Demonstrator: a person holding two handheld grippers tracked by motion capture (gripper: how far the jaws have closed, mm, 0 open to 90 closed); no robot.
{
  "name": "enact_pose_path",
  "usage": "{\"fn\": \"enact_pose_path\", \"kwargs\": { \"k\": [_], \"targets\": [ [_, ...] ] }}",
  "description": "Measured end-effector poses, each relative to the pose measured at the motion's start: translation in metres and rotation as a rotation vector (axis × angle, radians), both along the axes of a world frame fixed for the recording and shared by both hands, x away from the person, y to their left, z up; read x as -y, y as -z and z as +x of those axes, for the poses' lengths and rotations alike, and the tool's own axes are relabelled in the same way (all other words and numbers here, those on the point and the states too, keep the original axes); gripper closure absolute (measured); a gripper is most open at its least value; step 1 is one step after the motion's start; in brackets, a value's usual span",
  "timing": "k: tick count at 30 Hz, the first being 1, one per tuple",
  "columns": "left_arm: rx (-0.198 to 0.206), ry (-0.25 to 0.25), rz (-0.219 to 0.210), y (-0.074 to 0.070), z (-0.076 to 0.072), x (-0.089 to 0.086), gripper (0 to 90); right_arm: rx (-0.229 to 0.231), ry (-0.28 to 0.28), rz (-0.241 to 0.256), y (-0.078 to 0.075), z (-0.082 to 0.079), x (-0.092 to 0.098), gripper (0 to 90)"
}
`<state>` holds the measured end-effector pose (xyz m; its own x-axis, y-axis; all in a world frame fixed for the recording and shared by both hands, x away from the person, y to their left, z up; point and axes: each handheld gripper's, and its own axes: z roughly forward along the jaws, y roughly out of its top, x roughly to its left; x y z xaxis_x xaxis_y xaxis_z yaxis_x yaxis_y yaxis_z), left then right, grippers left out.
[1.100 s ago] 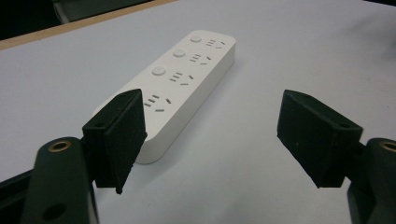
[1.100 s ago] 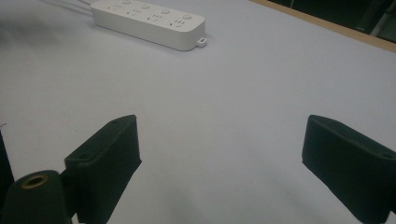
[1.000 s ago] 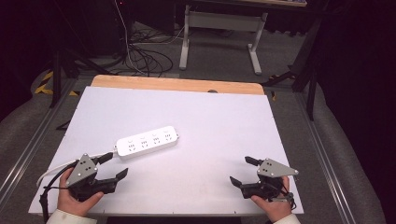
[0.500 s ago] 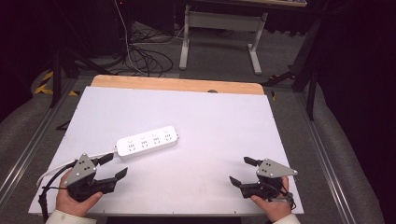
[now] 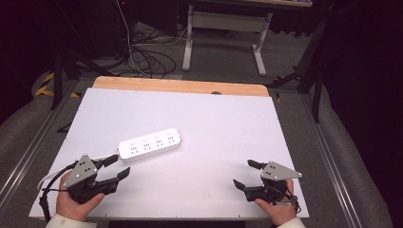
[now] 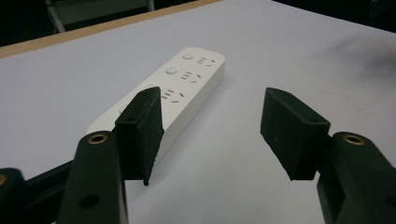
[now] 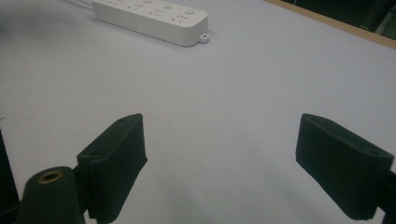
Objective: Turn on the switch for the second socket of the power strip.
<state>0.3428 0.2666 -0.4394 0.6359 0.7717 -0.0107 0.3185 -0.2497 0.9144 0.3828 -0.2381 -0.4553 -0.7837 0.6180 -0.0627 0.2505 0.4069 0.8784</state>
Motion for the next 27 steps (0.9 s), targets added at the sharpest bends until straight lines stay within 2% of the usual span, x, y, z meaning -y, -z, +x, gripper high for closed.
{"fn": "enact_pose_path", "kwargs": {
  "k": [10,17,27],
  "targets": [
    [-0.015,0.005,0.005,-0.014,0.005,0.002,38.3,-0.003,-0.006,-0.007,0.001,0.0,-0.001,17.7],
    [-0.003,0.004,0.018,-0.023,0.013,0.004,38.4,-0.009,-0.011,-0.007,0.001,0.001,-0.002,17.7],
    [-0.01,0.005,0.01,-0.032,0.023,0.006,38.2,-0.013,-0.017,-0.011,0.002,0.001,-0.002,17.9]
  ]
}}
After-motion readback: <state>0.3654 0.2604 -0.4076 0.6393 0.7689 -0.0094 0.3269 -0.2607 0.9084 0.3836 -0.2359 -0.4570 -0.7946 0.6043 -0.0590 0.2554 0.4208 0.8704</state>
